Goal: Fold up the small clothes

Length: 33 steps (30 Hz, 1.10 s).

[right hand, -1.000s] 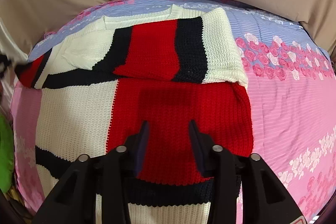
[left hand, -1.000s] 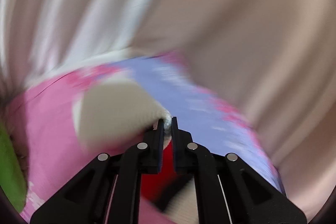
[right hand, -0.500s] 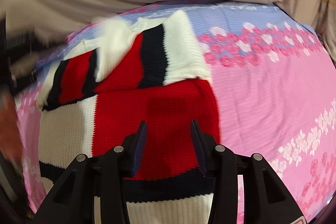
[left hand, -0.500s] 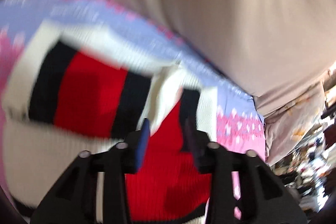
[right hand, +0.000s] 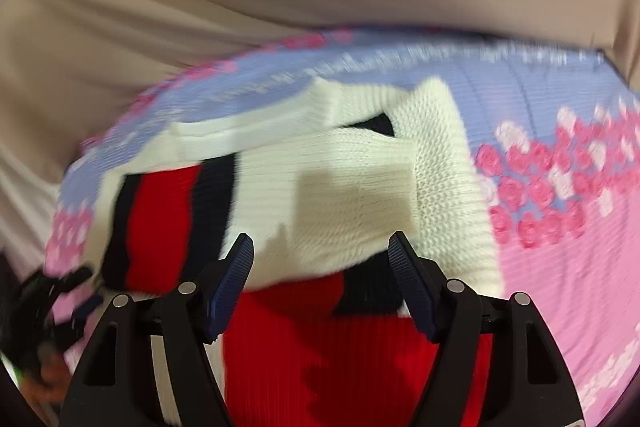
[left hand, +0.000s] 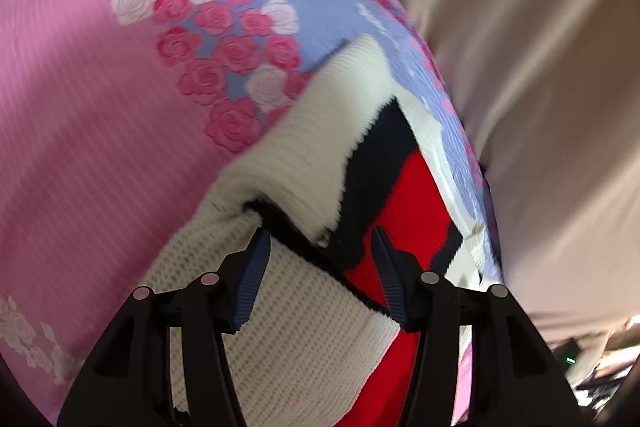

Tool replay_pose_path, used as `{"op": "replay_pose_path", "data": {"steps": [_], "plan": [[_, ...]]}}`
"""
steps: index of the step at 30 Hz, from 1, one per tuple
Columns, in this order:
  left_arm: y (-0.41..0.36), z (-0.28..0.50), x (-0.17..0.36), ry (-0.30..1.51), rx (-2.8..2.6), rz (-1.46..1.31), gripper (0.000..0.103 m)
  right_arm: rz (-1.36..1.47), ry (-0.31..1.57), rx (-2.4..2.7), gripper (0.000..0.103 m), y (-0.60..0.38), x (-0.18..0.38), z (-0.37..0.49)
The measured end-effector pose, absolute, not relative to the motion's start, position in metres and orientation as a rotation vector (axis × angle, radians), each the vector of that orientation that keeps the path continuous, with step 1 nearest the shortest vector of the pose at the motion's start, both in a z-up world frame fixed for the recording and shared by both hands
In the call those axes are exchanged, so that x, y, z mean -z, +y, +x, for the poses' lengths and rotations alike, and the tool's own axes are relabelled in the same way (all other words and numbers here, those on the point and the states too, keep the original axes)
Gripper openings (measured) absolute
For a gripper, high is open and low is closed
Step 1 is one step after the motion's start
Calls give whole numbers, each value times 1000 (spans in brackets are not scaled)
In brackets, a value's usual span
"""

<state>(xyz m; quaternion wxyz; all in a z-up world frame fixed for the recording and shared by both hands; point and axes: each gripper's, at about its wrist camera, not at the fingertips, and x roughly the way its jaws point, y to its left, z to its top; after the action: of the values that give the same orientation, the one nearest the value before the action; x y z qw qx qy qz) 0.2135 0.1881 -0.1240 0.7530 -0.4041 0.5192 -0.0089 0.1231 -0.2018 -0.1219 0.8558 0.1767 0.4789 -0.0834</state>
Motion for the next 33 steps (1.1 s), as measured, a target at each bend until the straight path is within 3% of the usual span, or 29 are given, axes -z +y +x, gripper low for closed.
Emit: {"op": "replay_pose_path", "data": {"steps": [5,12,13,14,15,16,20,22,26,33], "plan": [[205,206,128,1108,54,-1035,50,685,961,332,67,-244,135,99],[192,229,143,1118,49,-1069,49,759,979,292,68,-257,157,115],[192,233,145,1119,43,-1069,42,753,981,274,56,-256,157,124],[193,237,143,1109,44,-1065,22,747,984,241,12,-253,156,131],[194,240,137,1095,46,-1052,12,740,993,191,9,-249,151,140],[197,239,126,1061,57,-1036,9,739,961,169,7,-248,140,141],[198,237,103,1000,65,-911,8,594,734,112,6,-238,68,122],[195,239,118,1053,52,-906,8,510,774,157,6,-242,80,119],[187,229,155,1156,1,-932,8,508,1053,253,6,-263,173,125],[190,228,157,1139,24,-938,10,362,908,372,20,-239,106,107]]}}
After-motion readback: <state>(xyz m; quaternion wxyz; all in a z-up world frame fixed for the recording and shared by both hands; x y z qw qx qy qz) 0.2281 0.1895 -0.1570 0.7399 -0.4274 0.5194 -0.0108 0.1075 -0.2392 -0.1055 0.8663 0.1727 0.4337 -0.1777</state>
